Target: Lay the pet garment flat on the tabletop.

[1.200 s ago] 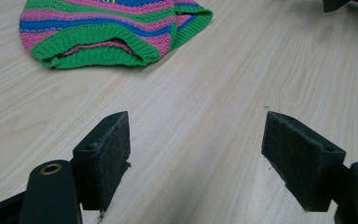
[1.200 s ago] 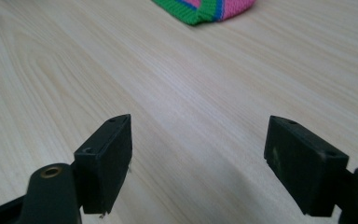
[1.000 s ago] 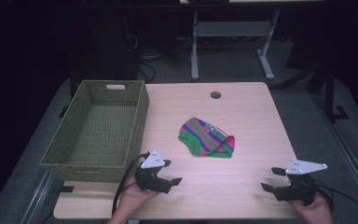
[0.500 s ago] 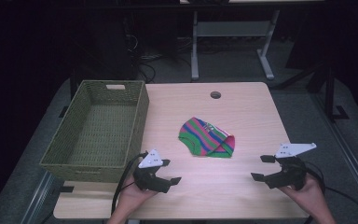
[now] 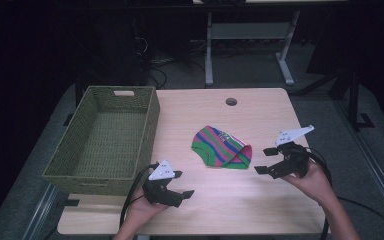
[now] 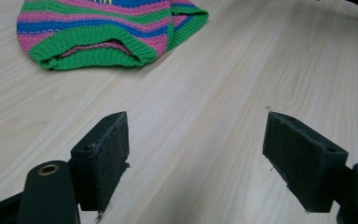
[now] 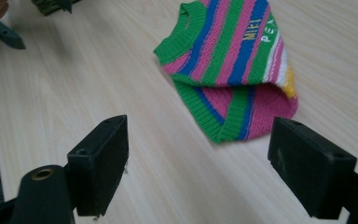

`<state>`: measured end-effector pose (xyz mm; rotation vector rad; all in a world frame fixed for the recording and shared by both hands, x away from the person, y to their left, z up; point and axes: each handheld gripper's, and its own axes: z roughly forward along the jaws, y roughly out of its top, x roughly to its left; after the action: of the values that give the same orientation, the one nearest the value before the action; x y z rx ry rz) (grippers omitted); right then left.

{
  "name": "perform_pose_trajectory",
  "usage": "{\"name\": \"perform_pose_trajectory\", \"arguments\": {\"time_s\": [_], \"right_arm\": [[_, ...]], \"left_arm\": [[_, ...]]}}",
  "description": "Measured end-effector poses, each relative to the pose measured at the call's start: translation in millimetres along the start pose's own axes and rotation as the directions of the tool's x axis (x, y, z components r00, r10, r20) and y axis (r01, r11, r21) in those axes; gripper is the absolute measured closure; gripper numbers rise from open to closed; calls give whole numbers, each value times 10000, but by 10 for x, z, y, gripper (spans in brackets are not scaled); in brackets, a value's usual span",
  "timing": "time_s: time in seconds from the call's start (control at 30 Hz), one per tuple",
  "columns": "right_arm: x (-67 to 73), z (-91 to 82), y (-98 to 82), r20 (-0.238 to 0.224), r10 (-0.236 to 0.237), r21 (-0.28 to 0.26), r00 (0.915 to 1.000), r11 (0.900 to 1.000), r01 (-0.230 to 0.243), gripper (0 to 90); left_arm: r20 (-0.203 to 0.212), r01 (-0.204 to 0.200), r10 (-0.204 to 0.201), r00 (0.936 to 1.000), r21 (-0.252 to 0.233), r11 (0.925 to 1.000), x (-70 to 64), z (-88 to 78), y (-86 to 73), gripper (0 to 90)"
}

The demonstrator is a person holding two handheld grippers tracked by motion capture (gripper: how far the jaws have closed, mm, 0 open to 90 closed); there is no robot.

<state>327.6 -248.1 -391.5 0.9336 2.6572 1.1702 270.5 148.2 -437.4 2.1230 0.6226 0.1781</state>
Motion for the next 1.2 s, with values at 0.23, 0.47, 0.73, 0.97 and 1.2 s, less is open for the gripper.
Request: {"name": "perform_pose_trajectory", "arguments": {"time_s": [0.23, 0.47, 0.73, 0.97, 1.2], "right_arm": [[-114, 138, 315, -34, -163, 296, 9999, 9994, 164, 199], [-194, 254, 485, -34, -184, 451, 9998, 9988, 185, 201], [-266, 468, 642, -66, -242, 926, 9997, 9954, 247, 203], [-286, 674, 751, -104, -442, 1186, 9990, 9919, 451, 200], [-312, 957, 821, -176, -538, 1560, 9984, 9862, 559, 200]], "left_arm": [[20, -17, 17, 10000, -16, 10000, 12, 5, 8, 222], [60, 7, -7, 10000, -65, 10000, -1, 3, 13, 222], [106, 33, -31, 9999, -110, 9999, 4, -5, 20, 221], [104, 80, -79, 9999, -120, 9999, 13, -8, 19, 220], [151, 25, -23, 9999, -105, 9999, 18, -18, 22, 220]]}}
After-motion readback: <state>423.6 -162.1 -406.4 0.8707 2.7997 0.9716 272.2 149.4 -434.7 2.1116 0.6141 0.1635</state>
